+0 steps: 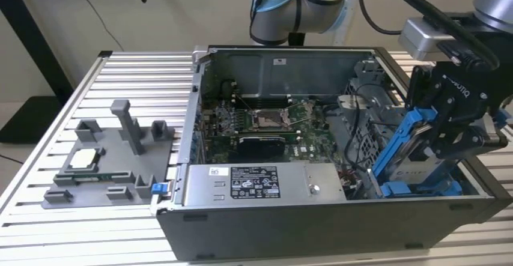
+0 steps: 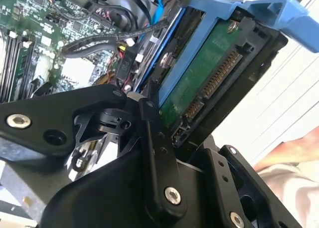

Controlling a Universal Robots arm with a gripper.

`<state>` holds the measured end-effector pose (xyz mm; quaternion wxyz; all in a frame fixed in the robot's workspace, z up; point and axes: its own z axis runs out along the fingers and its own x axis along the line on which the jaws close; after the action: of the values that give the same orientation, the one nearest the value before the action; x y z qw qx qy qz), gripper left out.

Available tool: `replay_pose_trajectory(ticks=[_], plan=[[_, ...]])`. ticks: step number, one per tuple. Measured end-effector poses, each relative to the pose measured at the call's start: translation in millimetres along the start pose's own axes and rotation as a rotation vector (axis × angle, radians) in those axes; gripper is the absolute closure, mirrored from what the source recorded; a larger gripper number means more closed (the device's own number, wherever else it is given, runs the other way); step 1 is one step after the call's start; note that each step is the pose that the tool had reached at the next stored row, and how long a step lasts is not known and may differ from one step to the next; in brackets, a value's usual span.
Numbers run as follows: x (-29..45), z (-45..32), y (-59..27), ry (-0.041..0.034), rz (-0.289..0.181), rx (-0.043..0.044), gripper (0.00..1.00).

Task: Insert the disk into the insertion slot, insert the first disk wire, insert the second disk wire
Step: 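Insert the disk into the insertion slot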

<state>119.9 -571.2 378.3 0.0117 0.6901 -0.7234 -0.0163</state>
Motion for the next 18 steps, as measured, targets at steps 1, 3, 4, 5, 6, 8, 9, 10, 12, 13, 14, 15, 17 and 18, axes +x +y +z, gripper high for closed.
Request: replay_pose_trajectory(ticks=[1, 3, 4, 5, 6, 8, 9, 10, 12, 13, 14, 15, 17, 18], plan=[[0.0, 1.7, -0.1, 0.0000, 0.000, 0.0000, 1.00], [0.0, 4.3, -0.2, 0.0001, 0.000, 0.0000, 1.00], [0.0, 5.2, -0.3, 0.0001, 0.000, 0.0000, 1.00], [0.0, 6.0, -0.3, 0.0001, 0.000, 0.0000, 1.00], [0.0, 6.4, -0.3, 0.0002, 0.000, 0.0000, 1.00], [0.0, 6.5, -0.3, 0.0002, 0.000, 0.0000, 1.00], [0.1, 6.6, -0.3, 0.0001, 0.000, 0.0000, 1.00], [0.0, 6.7, -0.3, -0.0002, 0.000, 0.0002, 1.00], [0.0, 6.8, -0.4, -0.0001, 0.000, 0.0000, 0.00], [0.0, 6.7, -0.4, -0.0002, 0.000, 0.0000, 0.00], [0.1, 6.1, -0.3, -0.0003, 0.000, 0.0000, 0.00], [0.0, 4.6, -0.2, -0.0006, 0.000, -0.0002, 0.00], [0.0, 0.7, -0.1, -0.0005, 0.000, -0.0003, 0.00], [0.0, -1.5, 0.0, -0.0004, 0.000, -0.0003, 0.00]])
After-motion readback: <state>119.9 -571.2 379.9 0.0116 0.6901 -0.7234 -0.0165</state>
